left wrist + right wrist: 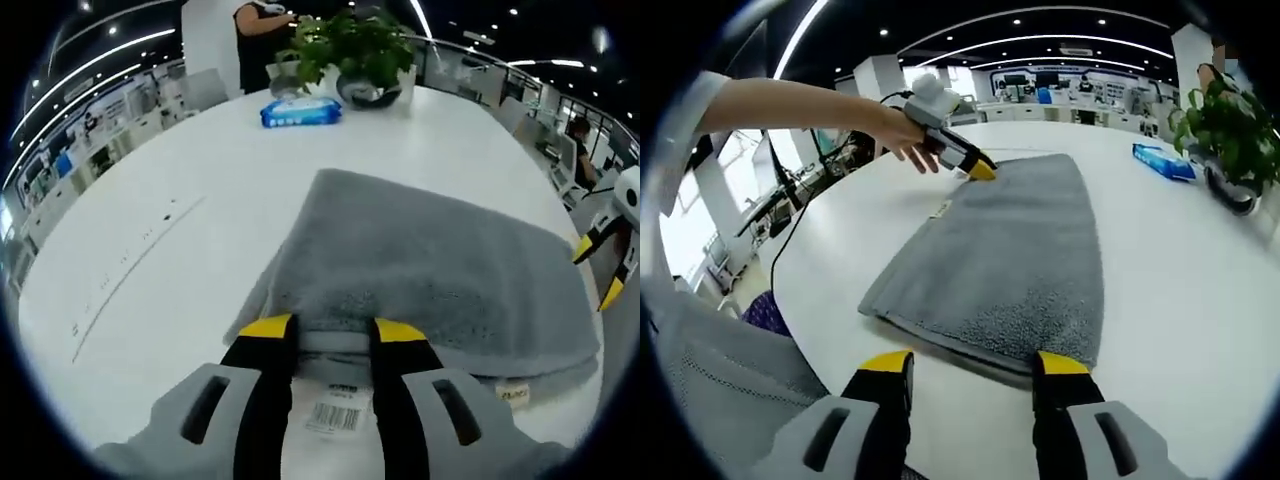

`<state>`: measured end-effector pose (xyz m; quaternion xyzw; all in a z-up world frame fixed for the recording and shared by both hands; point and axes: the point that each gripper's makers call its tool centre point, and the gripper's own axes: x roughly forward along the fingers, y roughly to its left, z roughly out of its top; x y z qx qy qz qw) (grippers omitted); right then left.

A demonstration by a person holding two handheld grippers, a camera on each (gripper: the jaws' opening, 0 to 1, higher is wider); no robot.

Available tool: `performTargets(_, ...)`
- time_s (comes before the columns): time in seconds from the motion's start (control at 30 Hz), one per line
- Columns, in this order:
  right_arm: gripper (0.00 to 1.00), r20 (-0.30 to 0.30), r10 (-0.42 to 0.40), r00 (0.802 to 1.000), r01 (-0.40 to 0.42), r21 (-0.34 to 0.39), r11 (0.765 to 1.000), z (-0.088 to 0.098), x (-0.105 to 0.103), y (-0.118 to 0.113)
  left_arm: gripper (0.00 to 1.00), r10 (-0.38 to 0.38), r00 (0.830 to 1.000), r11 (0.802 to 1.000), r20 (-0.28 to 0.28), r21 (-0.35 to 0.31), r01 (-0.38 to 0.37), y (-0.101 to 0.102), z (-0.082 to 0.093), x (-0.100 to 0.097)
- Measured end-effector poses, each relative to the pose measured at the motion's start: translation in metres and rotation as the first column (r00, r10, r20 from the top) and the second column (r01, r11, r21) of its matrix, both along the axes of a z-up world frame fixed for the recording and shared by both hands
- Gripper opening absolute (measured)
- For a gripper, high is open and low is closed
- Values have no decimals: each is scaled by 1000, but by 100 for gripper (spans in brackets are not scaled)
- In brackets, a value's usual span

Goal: Open the folded towel by lifting each exposed corner and separating the folded layers until the towel lies flat within the target outline without major curled edges

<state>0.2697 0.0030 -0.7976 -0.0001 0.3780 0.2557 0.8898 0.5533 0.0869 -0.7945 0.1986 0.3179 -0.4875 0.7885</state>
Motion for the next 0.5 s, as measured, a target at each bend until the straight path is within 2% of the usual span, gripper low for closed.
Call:
performTargets(0.3,44,7,-6,1000,6,4,1000,0,0,4,29,-16,1000,1000,-5,13,16,-6,0,6)
performTargets(0.4,41,24,-15,1000,15,-5,1000,0,1,1,29,34,999,999,-30,7,-34,-4,1,4)
performTargets(0.5,39,16,-6,1000,6,-17,1000,4,1,-2,29,44,999,999,-3,25,-44,-2,4,0)
